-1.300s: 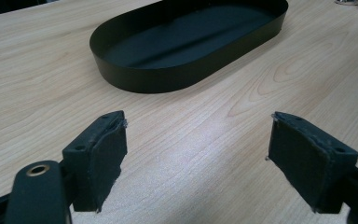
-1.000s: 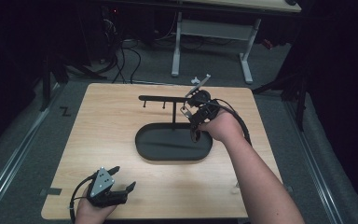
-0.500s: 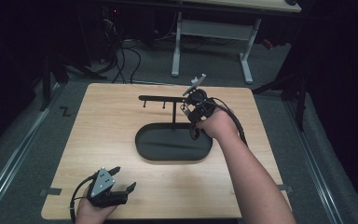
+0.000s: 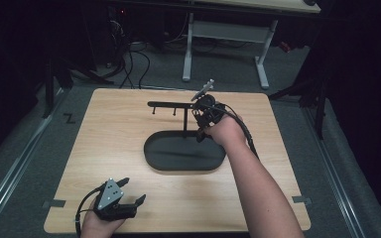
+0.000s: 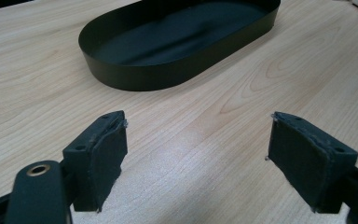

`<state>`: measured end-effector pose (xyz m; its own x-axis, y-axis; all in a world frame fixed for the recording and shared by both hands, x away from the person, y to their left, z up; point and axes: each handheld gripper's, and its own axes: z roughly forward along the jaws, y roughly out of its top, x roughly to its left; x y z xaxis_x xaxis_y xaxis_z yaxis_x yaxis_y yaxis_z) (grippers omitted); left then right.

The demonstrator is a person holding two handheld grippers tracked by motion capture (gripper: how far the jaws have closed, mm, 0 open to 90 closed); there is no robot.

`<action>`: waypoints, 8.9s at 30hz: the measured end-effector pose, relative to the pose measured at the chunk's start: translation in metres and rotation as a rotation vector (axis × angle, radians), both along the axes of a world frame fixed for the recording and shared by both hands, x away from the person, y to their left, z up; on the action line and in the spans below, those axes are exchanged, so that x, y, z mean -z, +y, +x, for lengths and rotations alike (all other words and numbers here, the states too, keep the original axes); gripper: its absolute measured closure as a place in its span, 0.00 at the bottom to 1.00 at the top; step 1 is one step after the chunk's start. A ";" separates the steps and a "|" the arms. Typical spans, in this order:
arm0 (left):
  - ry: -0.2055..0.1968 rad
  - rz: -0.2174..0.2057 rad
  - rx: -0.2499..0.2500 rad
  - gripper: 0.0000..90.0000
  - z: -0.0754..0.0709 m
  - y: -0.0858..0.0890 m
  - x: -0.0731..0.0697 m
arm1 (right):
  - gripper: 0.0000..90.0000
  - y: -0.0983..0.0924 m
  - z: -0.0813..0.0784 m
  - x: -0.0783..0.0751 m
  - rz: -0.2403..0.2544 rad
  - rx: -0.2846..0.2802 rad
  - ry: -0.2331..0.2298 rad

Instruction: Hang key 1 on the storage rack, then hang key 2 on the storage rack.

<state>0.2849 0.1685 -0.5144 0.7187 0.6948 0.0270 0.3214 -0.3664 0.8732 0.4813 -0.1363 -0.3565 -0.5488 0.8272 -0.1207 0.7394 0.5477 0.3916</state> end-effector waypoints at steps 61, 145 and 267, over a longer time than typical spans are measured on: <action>0.021 0.031 0.026 0.22 0.003 -0.010 0.006 | 0.51 -0.183 -0.121 0.099 0.045 0.204 0.134; 0.024 0.048 0.044 0.23 0.000 -0.011 0.006 | 0.68 -0.159 -0.094 0.132 -0.033 0.136 0.271; 0.040 0.047 -0.043 0.23 -0.020 0.023 0.007 | 0.90 -0.065 -0.017 -0.029 0.078 -0.037 0.008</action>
<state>0.2652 0.1914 -0.5216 0.6896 0.7235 0.0322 0.3720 -0.3921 0.8414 0.4644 -0.2010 -0.3275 -0.5802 0.8128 -0.0518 0.7223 0.5429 0.4285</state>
